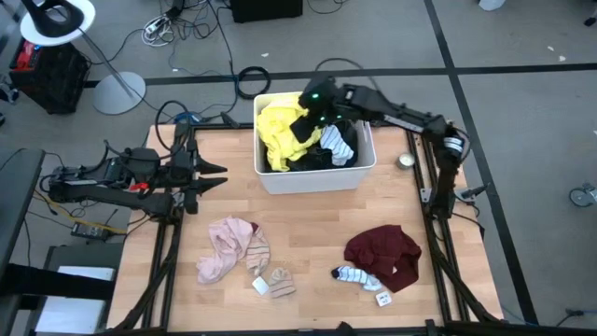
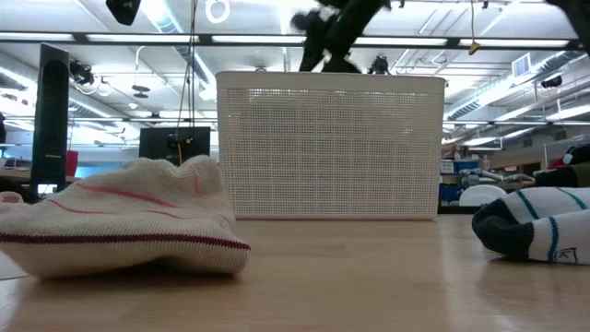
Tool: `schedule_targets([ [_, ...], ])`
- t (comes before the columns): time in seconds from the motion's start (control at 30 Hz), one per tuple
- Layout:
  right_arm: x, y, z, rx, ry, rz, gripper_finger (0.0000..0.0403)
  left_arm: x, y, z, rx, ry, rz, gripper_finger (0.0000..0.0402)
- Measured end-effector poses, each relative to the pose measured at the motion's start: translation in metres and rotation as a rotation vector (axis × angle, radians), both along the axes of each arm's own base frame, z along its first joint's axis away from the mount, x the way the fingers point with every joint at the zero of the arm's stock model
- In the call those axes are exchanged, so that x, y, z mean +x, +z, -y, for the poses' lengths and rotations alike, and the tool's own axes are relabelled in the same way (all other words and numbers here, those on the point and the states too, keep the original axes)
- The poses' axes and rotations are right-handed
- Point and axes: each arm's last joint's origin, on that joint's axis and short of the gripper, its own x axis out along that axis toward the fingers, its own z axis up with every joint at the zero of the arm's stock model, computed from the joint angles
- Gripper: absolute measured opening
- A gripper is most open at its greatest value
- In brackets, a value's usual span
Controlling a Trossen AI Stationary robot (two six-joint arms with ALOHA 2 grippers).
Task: Sort clothes
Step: Put the white sock into the white laundry bin
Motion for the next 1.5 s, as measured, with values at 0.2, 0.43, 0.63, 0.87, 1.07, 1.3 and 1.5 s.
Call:
schedule_targets([
  [0.2, -0.033, 0.049, -0.027, -0.018, 0.0, 0.114, 0.021, 0.0, 0.002, 0.0, -0.011, 0.002, 0.021, 0.0132],
  [0.43, -0.071, 0.091, -0.066, -0.025, -0.033, 0.217, 0.0203, 0.001, 0.008, 0.0, -0.005, 0.001, 0.084, 0.0132],
  [0.63, -0.095, 0.105, -0.107, -0.005, -0.064, 0.21, 0.0196, 0.001, 0.01, 0.001, -0.086, -0.01, 0.108, 0.0132],
  [0.87, -0.102, 0.099, -0.164, 0.005, -0.116, 0.155, 0.0194, 0.001, 0.009, 0.001, -0.123, -0.005, 0.102, 0.0132],
  [1.07, -0.109, 0.083, -0.215, -0.009, -0.228, 0.104, 0.0194, -0.001, -0.003, 0.0, -0.159, 0.034, -0.009, 0.0117],
  [1.3, -0.111, 0.043, -0.261, 0.079, -0.277, 0.052, 0.0194, -0.001, -0.006, 0.003, -0.146, -0.078, -0.053, 0.0066],
  [1.5, -0.115, 0.006, -0.282, 0.162, -0.306, -0.034, 0.0194, -0.001, -0.006, 0.006, -0.171, -0.187, -0.066, 0.0038],
])
